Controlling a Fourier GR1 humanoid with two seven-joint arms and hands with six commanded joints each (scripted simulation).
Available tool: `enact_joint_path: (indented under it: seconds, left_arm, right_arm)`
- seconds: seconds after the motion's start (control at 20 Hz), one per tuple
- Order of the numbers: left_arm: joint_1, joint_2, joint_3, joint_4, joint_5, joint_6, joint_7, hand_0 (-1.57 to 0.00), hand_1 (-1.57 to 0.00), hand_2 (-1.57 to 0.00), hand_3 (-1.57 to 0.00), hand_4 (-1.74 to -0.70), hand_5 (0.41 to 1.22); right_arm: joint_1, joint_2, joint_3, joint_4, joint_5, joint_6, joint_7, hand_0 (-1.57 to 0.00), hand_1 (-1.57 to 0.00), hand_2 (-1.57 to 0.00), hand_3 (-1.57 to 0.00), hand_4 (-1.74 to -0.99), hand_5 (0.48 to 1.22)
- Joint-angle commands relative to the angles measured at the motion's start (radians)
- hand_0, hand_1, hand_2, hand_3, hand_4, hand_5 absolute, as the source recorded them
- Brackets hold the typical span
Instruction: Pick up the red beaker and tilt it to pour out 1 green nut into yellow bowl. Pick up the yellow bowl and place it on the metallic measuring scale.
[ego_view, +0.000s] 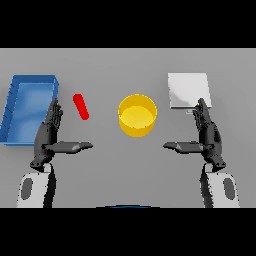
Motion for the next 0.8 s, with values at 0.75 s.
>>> enact_joint_path:
  seconds: [0.75]
  left_arm:
    - [0.133, 0.079, -0.129, -0.209, -0.138, -0.039, 0.082, 0.0, 0.0, 0.0, 0.0, -1.14, 0.649]
  right_arm:
    - [0.053, -0.082, 0.112, -0.105, 0.235, -0.041, -0.081, 0.0, 0.0, 0.0, 0.0, -1.147, 0.614]
